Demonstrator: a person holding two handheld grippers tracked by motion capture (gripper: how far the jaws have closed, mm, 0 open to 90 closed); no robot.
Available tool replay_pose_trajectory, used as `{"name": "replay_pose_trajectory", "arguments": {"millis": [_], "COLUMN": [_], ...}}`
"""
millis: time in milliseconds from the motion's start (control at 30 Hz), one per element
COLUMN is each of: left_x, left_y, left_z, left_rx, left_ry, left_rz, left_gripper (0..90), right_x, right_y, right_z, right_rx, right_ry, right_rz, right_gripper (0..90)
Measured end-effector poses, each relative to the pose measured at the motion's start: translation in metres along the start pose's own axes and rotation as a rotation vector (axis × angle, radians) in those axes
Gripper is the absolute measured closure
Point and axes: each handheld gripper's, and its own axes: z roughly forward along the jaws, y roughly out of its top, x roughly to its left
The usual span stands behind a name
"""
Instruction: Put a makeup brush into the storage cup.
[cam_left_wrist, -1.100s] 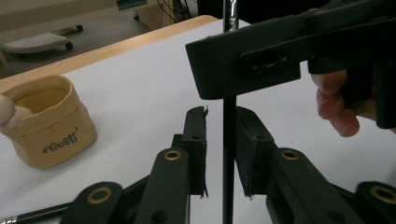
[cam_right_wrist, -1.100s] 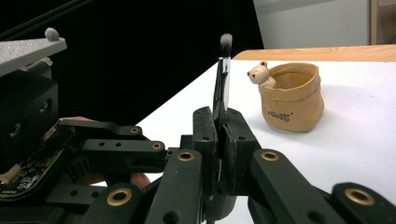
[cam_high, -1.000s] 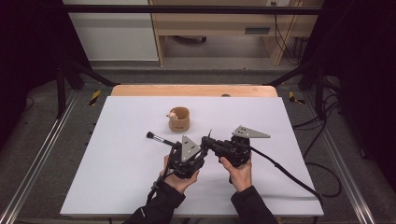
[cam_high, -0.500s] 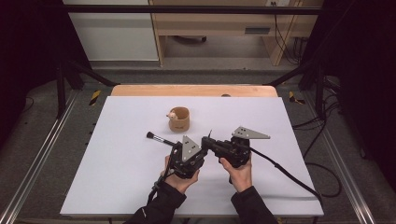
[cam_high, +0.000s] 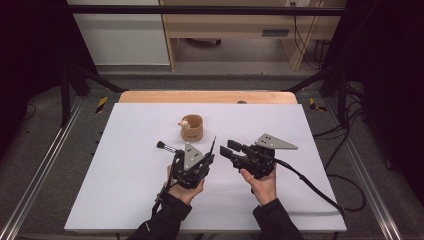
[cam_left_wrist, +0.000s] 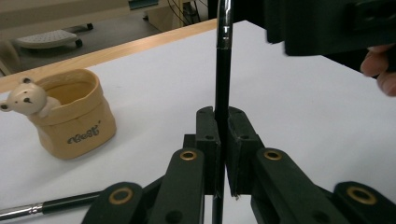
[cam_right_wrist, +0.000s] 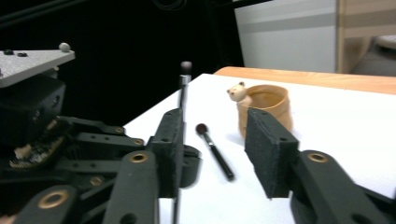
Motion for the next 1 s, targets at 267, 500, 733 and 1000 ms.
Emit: {"name": "replay_pose_trajectory", "arguments": {"millis": [267, 500, 733, 1000], "left_x": [0.017, 0.031, 0.044, 0.060], "left_y": [0.001, 0.005, 0.012, 0.021], "left_z": [-0.009, -0.018, -0.023, -0.030], "left_rx": [-0.019, -0.040, -0.050, -0.058], "left_ry": [0.000, -0.002, -0.009, -0.008], "left_rz": [-0.005, -0.014, -0.003, 0.005], "left_gripper": [84.3, 84.3, 84.2, 84.2], "right_x": [-0.005, -0.012, -0.018, -0.026], "right_y": [0.004, 0.002, 0.000, -0.005], "right_z": [-0.007, -0.011, -0.017, -0.031], "right_rx": [0.034, 0.071, 0.109, 0.121], "right_ry": [-0.066, -0.090, -0.124, -0.140], "right_rz": [-0.063, -0.077, -0.104, -0.110], "right_gripper": [34.7, 20.6, 11.3, 6.9]}}
